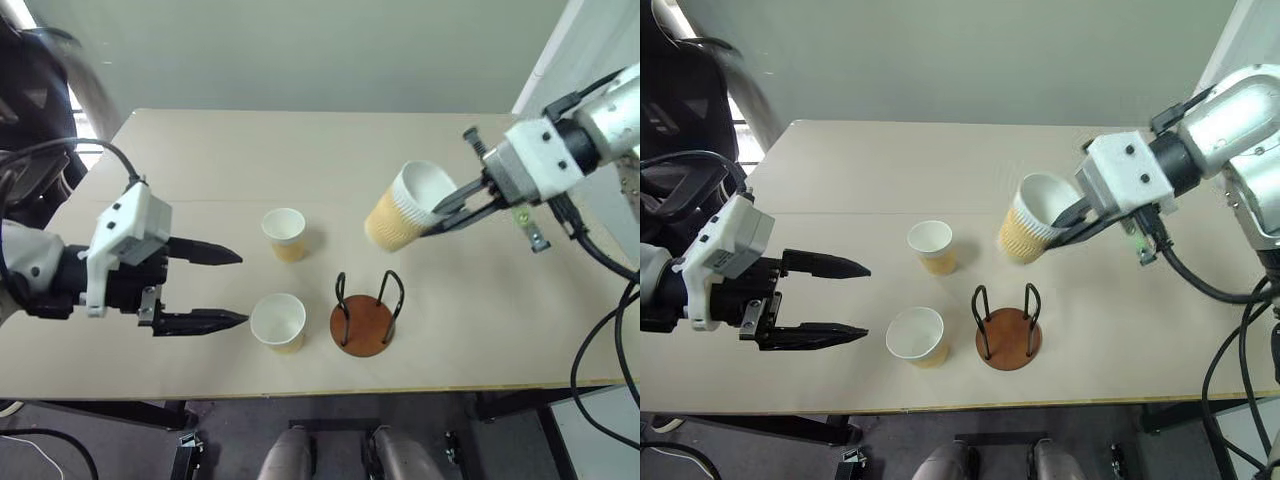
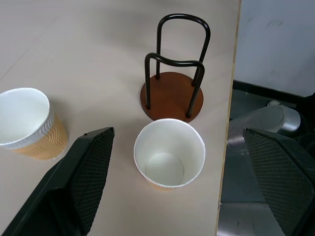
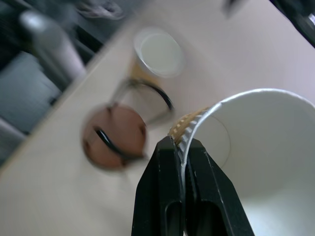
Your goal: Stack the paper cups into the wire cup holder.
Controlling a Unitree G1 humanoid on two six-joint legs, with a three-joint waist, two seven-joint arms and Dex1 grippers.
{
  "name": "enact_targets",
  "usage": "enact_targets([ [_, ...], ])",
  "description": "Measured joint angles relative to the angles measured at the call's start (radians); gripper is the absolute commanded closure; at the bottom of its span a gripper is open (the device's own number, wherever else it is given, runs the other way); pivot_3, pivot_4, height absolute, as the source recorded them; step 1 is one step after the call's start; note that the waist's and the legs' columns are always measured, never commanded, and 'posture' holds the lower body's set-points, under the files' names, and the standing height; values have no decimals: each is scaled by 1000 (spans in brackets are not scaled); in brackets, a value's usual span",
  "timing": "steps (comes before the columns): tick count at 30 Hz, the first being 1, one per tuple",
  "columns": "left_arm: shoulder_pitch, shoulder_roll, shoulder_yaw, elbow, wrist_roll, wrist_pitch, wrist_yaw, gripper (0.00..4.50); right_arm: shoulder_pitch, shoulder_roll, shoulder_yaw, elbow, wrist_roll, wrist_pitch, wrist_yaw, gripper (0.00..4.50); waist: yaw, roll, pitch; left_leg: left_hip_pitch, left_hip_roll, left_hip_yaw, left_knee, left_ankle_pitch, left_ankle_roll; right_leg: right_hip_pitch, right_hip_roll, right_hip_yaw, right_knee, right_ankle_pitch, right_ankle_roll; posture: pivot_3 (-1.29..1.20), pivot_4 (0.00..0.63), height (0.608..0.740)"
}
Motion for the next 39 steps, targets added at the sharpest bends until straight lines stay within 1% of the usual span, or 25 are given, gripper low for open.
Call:
enact_targets([
  [3, 17, 0, 29, -14, -4, 9, 7, 0, 0, 2, 35, -16, 21, -9, 0, 4475, 0, 0, 0, 0, 0, 0, 1, -1, 0, 0, 0, 0, 0, 0, 0, 0, 150, 740],
  [10, 43, 0, 73, -56, -38, 39, 19, 0, 20, 6, 110, -28, 14, -48, 0, 4475, -2, 0, 0, 1, 1, 0, 2, -1, 0, 0, 0, 0, 1, 1, -2, 0, 150, 740],
  [17, 52, 0, 126, -90, -80, 63, 37, 0, 36, 35, 141, -15, -22, -71, 0, 4475, -3, 0, 0, 1, 1, 0, 2, 0, 0, 0, 0, 0, 1, 2, -3, 0, 150, 740],
  [25, 62, 0, 151, -108, -101, 79, 57, 0, 52, 73, 149, 3, -50, -81, 0, 4475, -4, 0, 0, 1, 1, 0, 2, -1, 0, 0, 0, 0, 1, 2, -3, 0, 150, 740],
  [39, 77, 1, 165, -121, -107, 83, 73, 0, 76, 103, 149, 6, -101, -99, 0, 4475, -4, 0, 0, 1, 1, 0, 2, -1, -1, 0, 0, 0, 1, 2, -3, 0, 150, 740],
])
